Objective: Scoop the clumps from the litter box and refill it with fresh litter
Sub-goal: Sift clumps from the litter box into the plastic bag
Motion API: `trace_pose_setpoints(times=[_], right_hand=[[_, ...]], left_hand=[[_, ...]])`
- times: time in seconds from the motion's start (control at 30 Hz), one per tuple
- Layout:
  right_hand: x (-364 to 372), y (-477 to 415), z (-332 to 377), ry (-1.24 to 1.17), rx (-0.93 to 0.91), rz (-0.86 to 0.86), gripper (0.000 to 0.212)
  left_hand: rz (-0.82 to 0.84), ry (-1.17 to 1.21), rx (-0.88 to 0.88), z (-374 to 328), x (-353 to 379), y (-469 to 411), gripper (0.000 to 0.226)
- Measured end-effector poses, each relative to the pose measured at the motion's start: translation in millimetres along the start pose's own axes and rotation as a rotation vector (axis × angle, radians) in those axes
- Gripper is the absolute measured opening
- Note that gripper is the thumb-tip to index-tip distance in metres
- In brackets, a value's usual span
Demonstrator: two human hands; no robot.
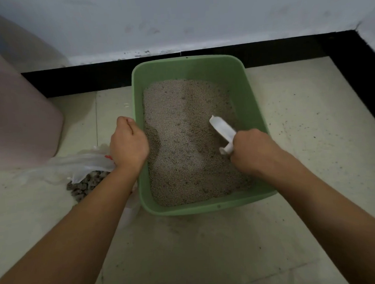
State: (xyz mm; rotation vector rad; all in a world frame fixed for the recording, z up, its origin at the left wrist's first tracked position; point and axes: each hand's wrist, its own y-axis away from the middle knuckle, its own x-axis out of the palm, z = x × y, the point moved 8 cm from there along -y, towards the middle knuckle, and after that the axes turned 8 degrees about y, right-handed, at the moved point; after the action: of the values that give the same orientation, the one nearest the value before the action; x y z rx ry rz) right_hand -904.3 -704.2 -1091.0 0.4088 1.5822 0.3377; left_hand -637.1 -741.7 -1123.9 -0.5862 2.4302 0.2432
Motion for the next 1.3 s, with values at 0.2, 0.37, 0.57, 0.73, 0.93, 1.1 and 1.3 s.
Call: trace_pose_setpoints(times=[0.2, 0.37, 0.57, 0.73, 0.93, 1.1, 1.3], right_hand=[[-9.5, 39.4, -5.9, -0.151, -0.130, 0.067, 0.019], [-50.8, 33.1, -20.0, -0.278, -0.093, -0.135, 0.023], [-24.0, 9.1, 12.3, 0.222, -0.275, -0.231, 0.020], [-33.1, 23.0, -6.0, 0.325, -0.266, -0.078, 0.025], [-54.4, 8.6, -40.9, 0.350, -0.068, -0.134, 0.035], [-10.2, -0.2, -56.9, 0.110, -0.039, 0.219, 0.050], [32.0, 1.4, -47.4, -0.189, -0.093, 0.221, 0.050]], left_hand=[[0.009, -0.009, 0.013, -3.9, 1.1, 2.5, 0.027], [0.002, -0.017, 0.015, -5.1, 0.8, 2.7, 0.030], [-0.012, -0.041, 0.025, -6.2, 0.0, 1.2, 0.031], [-0.009, -0.027, 0.016, -2.9, 0.4, -0.1, 0.030], [-0.004, -0.024, 0.003, -2.8, 1.6, 0.8, 0.028], [-0.003, 0.004, -0.001, -1.7, -0.2, 1.3, 0.027], [0.006, 0.009, -0.007, -4.1, 3.1, 2.2, 0.023]])
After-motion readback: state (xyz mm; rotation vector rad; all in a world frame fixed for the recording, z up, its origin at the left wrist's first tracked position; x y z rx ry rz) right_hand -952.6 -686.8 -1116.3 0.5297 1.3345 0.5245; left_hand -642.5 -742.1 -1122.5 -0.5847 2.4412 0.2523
